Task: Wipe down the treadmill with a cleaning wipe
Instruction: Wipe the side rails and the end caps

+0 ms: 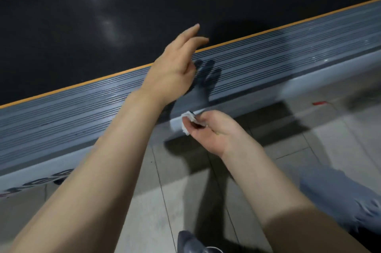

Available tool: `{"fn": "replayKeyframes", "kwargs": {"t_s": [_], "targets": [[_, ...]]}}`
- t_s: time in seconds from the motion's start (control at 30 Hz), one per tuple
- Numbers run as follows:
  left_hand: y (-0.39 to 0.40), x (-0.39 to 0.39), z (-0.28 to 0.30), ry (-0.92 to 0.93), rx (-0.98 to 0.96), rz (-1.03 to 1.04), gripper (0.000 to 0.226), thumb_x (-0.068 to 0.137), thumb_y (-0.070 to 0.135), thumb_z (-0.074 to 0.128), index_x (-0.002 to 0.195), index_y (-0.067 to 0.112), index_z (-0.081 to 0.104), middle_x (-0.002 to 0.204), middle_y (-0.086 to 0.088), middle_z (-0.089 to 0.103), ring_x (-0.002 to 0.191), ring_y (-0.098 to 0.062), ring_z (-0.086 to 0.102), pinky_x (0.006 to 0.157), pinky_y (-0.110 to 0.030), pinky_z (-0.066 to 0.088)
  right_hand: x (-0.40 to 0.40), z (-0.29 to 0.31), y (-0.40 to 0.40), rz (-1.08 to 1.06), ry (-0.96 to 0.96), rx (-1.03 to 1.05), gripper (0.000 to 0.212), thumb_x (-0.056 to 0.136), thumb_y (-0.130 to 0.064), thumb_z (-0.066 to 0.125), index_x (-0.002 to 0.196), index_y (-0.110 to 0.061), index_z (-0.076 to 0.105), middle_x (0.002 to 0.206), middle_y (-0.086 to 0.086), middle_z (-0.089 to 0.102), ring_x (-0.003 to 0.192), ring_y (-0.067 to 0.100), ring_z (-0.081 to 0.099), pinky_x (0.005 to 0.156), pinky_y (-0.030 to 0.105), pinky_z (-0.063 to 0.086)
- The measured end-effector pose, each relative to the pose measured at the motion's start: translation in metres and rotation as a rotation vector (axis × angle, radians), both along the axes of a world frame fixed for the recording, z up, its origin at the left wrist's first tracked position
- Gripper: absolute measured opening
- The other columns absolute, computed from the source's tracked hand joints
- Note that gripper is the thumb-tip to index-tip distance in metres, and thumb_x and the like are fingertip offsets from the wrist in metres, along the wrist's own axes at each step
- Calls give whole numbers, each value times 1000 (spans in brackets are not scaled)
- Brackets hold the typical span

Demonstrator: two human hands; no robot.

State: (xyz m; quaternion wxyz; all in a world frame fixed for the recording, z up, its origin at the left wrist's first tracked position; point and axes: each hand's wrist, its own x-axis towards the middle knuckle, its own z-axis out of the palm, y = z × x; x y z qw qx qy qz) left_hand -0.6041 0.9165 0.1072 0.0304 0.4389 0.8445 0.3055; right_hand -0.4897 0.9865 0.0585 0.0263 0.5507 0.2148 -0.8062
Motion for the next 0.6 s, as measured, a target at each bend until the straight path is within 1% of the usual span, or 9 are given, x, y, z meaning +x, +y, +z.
{"fn": "replayKeyframes", "kwargs": {"t_s": [0.07,0.13,0.17,0.23,0.27,0.37,0.5,0.53,0.6], "targets": [[44,1,3,-54,-24,-46,61,85,3,38,142,23,48,160,5,29,142,-18,35,110,-30,36,3,4,9,39,16,-91,20,96,13,34,89,14,53,91,24,52,77,31,53,51,31,57],[80,8,-6,-59,-74,-151,57,90,0,39,143,20,48,160,2,31,144,-19,32,114,-25,28,5,-5,25,25,-39,-129,26,97,9,33,78,7,51,81,19,50,76,26,51,43,24,51],[94,12,-13,-54,-98,-192,54,93,1,39,144,18,47,159,-1,32,145,-20,30,118,-27,23,6,-12,37,-13,-73,-110,29,98,6,31,76,3,49,77,17,49,71,23,49,49,24,51],[111,21,-29,32,-201,-212,50,101,17,39,150,22,40,161,1,29,149,-20,22,122,-37,16,13,-13,66,-115,-97,-38,25,98,4,31,82,1,50,76,15,49,63,22,46,71,26,51],[115,24,-36,100,-275,-193,50,103,29,36,153,26,33,163,3,25,151,-19,18,123,-38,12,18,-7,81,-161,-74,14,21,98,5,32,92,1,52,79,15,50,64,23,48,75,30,51],[117,22,-45,190,-332,-154,55,103,44,29,156,28,27,163,6,23,151,-17,15,123,-37,10,25,24,119,-248,103,241,33,94,14,31,115,-7,46,83,15,51,67,23,51,59,30,49],[116,21,-43,176,-316,-168,58,99,41,24,153,26,34,161,4,29,150,-19,22,122,-41,16,18,28,139,-275,90,318,20,96,2,35,96,-12,49,74,7,54,59,17,53,49,25,41],[116,21,-43,175,-323,-168,57,99,41,23,153,25,35,161,4,30,150,-19,22,122,-41,18,19,18,142,-310,56,297,18,98,-3,37,98,-14,50,82,8,59,65,18,58,52,26,44],[116,22,-41,165,-335,-170,57,99,40,22,153,26,34,160,4,30,150,-18,23,122,-42,19,27,-9,147,-340,-12,239,27,100,-10,38,124,-14,49,115,10,62,96,26,64,75,33,54]]}}
